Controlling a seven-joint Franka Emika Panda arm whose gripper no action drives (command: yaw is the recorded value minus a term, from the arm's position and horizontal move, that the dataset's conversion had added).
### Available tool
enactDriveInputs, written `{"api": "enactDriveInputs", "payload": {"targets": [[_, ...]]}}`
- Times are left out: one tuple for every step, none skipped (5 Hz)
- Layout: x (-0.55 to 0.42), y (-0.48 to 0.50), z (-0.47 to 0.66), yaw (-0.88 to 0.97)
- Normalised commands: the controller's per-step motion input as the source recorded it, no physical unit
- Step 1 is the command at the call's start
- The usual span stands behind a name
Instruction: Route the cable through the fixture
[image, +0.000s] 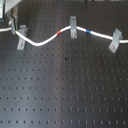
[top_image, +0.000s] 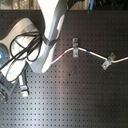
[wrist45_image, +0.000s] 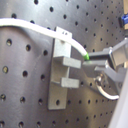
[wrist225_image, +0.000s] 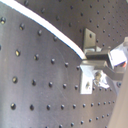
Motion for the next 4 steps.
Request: {"api": "enactDriveInputs", "payload": {"targets": [[-0.026,-0.350,-0.32,-0.54],[-0.093,-0.382,-0.10,-0.56],[-0.096,-0.289,0.00,-0.44],[0.024,-0.144,0.00,-0.92]]}}
